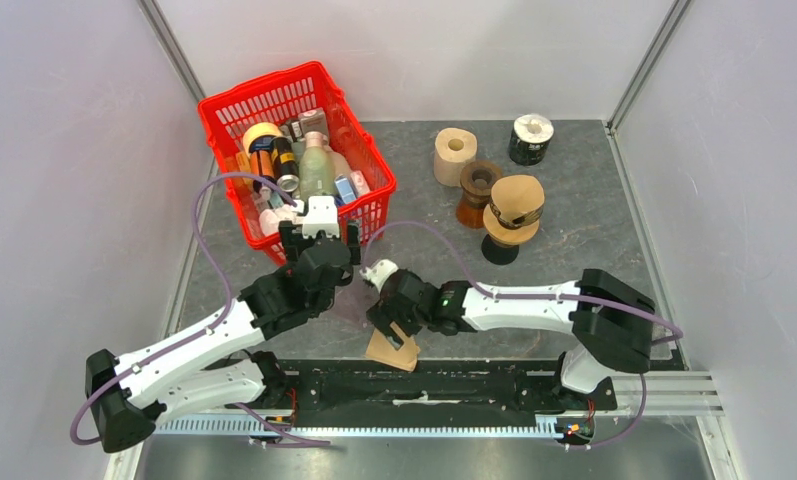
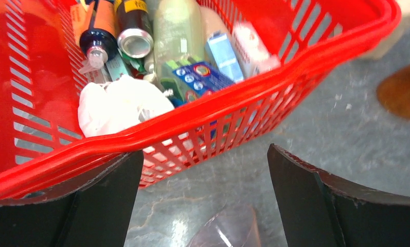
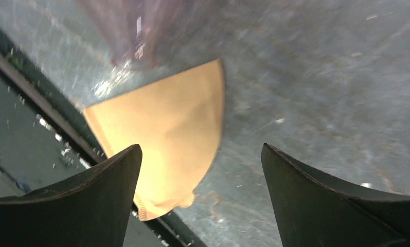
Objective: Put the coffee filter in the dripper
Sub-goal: Pick up the coffee filter from the center of the board.
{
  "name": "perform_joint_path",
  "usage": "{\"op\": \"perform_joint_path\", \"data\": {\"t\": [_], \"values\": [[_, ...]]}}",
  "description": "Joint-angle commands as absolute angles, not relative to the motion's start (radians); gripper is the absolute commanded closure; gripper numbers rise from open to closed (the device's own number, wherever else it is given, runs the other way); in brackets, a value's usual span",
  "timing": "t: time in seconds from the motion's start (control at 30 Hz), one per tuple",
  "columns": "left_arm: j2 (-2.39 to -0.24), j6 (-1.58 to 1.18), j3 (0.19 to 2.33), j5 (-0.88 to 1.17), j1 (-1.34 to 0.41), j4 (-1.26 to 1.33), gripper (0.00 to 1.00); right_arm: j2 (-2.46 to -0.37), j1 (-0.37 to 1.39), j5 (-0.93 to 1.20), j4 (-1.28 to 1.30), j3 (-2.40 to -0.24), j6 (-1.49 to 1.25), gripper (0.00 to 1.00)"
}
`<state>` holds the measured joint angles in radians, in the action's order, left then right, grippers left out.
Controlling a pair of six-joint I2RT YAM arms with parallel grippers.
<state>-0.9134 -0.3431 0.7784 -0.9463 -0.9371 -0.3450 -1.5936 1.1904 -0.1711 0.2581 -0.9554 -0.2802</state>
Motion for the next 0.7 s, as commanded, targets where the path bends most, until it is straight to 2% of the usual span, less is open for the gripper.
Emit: {"op": "perform_joint_path", "data": {"t": [0.0, 0.2, 0.37, 0.67], "values": [[-0.897, -0.324, 0.792, -1.124, -0.919, -0.159, 0.03, -1.614, 1.255, -0.152, 0.284, -0.942, -0.223, 0.06], [-0.899, -0.303, 0.782, -1.112, -0.919, -0.124, 0.03, -1.540, 1.261, -0.175, 0.262, -0.918, -0.218, 0.06], [-0.879, -0.306, 0.776, -1.092, -0.918, -0.110, 0.03, -1.610, 1.262, -0.175, 0.284, -0.925, -0.222, 0.07], [-0.849, -0.293, 0.758, -1.089, -0.918, -0.071, 0.03, -1.687, 1.259, -0.237, 0.302, -0.927, -0.285, 0.17]]}}
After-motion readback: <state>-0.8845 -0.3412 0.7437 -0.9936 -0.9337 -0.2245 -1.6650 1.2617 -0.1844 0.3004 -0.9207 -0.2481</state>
